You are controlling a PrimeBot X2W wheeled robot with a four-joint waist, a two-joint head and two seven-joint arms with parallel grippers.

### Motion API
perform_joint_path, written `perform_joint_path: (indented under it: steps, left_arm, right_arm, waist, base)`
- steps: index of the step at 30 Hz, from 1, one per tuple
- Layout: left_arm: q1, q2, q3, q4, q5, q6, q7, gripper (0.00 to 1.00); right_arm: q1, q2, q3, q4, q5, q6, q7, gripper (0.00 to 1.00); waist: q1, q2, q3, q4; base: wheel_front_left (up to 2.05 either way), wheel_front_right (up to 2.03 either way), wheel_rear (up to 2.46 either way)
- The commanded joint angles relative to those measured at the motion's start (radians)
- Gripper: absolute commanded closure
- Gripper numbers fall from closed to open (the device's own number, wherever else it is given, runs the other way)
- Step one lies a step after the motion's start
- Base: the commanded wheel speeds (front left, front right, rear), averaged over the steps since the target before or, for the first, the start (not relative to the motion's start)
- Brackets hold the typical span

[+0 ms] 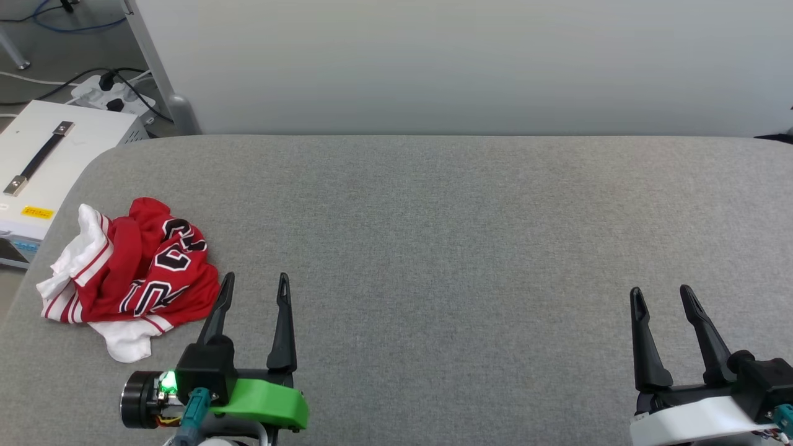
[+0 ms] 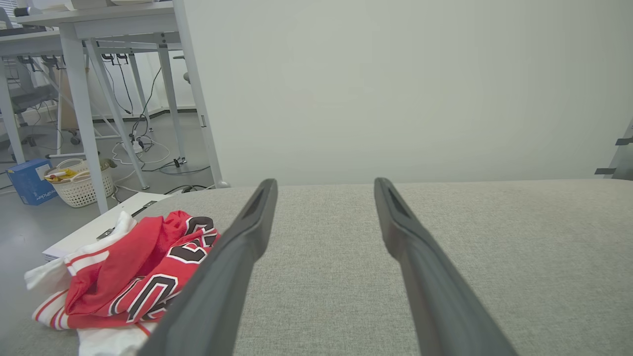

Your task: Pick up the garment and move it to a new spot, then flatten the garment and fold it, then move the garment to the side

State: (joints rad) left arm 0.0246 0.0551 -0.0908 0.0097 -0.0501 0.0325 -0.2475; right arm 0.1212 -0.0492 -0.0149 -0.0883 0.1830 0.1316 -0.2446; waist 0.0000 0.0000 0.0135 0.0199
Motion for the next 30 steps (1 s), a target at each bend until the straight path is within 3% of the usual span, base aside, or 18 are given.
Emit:
perform_joint_path:
  steps: [1, 30]
  left_arm:
    - [0.015, -0.005, -0.003, 0.003, -0.009, 0.01, -0.013, 0.0]
    - [0.022, -0.005, -0.01, 0.03, -0.009, 0.01, -0.014, 0.0]
  right_arm:
    - [0.012, -0.001, 0.003, -0.003, 0.016, -0.001, -0.016, 0.0]
    - [0.021, -0.001, 0.013, 0.007, -0.013, -0.001, -0.017, 0.0]
  waist:
    - [0.0, 0.0, -0.001, 0.0]
    - [0.0, 0.0, -0.007, 0.005]
  base:
    - [0.0, 0.0, 0.0]
    - [0.0, 0.0, 0.0]
